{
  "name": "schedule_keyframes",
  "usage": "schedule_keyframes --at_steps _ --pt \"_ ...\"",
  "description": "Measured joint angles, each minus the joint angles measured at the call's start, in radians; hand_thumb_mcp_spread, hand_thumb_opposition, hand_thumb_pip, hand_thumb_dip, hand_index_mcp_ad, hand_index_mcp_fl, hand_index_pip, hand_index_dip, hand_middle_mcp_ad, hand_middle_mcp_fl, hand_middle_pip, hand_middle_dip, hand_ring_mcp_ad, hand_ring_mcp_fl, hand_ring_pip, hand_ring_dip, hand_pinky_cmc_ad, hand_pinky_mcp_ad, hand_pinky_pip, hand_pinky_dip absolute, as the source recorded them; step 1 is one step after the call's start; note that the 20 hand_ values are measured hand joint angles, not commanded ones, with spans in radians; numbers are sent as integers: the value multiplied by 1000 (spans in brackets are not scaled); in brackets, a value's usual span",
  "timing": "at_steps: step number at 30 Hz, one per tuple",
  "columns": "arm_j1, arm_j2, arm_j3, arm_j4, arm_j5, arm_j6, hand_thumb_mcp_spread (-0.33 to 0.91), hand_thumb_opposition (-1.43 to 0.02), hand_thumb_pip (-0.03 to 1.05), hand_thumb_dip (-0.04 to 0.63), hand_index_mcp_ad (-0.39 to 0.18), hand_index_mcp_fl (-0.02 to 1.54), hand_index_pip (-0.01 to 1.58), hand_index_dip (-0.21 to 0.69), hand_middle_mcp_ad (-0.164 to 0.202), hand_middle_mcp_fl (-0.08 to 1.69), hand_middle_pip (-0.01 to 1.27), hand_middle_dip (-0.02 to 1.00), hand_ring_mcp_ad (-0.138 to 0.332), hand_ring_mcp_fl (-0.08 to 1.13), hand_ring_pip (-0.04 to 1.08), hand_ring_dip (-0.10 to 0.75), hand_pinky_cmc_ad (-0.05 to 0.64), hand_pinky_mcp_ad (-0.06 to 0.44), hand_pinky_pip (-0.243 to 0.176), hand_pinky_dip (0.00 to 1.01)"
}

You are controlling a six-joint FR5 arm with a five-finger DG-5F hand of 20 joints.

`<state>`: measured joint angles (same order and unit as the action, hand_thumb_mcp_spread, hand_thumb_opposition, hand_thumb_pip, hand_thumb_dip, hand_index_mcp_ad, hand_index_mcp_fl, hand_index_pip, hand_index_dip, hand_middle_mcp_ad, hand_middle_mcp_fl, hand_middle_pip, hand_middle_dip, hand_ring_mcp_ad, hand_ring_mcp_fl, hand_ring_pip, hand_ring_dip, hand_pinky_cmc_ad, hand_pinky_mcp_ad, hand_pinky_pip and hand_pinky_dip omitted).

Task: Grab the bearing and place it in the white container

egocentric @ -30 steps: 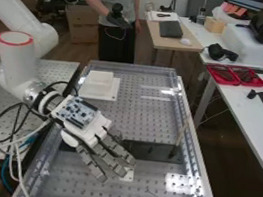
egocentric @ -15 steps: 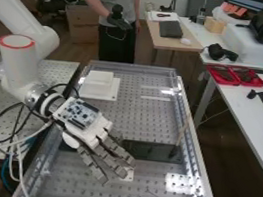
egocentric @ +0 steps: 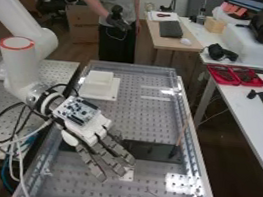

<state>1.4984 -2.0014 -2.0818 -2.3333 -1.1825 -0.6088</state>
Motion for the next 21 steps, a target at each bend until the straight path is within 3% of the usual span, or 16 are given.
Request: schedule_keyframes --at_steps 21 --pt "-3 -10 3 -4 -7 -5 335 -820 731 253 -75 84 1466 122 84 0 126 222 164 2 124 87 417 312 -120 414"
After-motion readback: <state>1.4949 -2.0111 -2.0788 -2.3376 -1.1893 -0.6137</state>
